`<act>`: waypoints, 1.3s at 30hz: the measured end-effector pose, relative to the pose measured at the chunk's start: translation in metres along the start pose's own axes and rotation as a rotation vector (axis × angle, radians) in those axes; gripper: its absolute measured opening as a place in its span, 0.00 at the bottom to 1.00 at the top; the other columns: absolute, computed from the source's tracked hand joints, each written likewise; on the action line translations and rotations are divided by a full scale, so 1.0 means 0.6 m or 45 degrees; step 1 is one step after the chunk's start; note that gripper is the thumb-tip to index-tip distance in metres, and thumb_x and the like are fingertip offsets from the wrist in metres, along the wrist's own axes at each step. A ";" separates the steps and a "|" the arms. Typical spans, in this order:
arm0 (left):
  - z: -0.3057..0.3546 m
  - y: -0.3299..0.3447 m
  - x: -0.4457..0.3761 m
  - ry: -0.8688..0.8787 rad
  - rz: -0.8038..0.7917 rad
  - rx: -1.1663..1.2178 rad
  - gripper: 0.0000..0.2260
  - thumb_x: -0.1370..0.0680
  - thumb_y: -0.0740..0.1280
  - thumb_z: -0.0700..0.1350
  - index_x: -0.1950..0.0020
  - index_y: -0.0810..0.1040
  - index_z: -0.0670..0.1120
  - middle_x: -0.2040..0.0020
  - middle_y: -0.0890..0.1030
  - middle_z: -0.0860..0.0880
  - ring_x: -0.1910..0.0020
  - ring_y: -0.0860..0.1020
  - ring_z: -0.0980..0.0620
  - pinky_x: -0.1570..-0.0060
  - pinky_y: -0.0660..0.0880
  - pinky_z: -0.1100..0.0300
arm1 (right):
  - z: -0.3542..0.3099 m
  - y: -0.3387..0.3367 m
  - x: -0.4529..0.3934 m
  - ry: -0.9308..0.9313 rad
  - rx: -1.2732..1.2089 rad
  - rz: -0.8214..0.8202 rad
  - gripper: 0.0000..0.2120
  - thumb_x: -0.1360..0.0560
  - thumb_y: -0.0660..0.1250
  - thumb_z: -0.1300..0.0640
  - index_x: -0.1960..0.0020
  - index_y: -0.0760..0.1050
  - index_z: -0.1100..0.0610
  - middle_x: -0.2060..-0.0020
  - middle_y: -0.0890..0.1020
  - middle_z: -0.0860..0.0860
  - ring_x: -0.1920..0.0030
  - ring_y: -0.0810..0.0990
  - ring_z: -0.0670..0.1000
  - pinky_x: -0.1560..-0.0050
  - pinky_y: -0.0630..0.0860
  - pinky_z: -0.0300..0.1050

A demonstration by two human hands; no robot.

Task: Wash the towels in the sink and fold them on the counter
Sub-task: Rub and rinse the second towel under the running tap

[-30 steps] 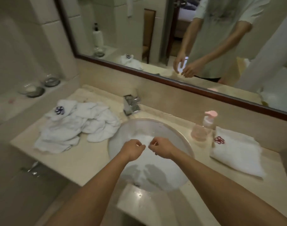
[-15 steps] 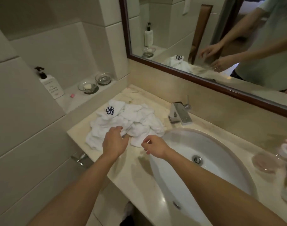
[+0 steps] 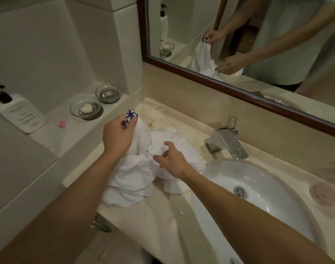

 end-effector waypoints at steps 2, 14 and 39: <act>0.057 -0.016 -0.019 0.013 -0.054 0.361 0.15 0.20 0.65 0.55 0.56 0.78 0.44 0.65 0.76 0.45 0.64 0.72 0.52 0.63 0.67 0.56 | -0.047 -0.018 -0.004 -0.073 -0.139 0.026 0.49 0.27 0.73 0.41 0.19 0.45 0.50 0.38 0.74 0.53 0.40 0.78 0.55 0.38 0.75 0.50; 0.281 -0.114 -0.060 0.387 -0.170 0.867 0.15 0.23 0.68 0.57 0.40 0.79 0.51 0.47 0.83 0.54 0.48 0.82 0.56 0.46 0.79 0.56 | -0.333 -0.172 0.006 -0.543 -0.660 0.279 0.09 0.17 0.61 0.58 0.39 0.77 0.54 0.49 0.84 0.55 0.51 0.85 0.55 0.56 0.84 0.53; 0.417 -0.100 0.011 0.558 -0.517 0.370 0.13 0.22 0.67 0.54 0.56 0.82 0.46 0.65 0.82 0.53 0.66 0.80 0.54 0.67 0.73 0.60 | -0.431 -0.466 0.319 -0.923 -0.759 0.832 0.18 0.20 0.67 0.53 0.37 0.77 0.64 0.47 0.83 0.60 0.46 0.83 0.62 0.44 0.81 0.63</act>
Point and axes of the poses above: each hand's wrist, its own x-axis away from the middle knuckle, its own y-axis out of the palm, z = x × y, the point moved 8 cm from there along -x, towards the middle knuckle
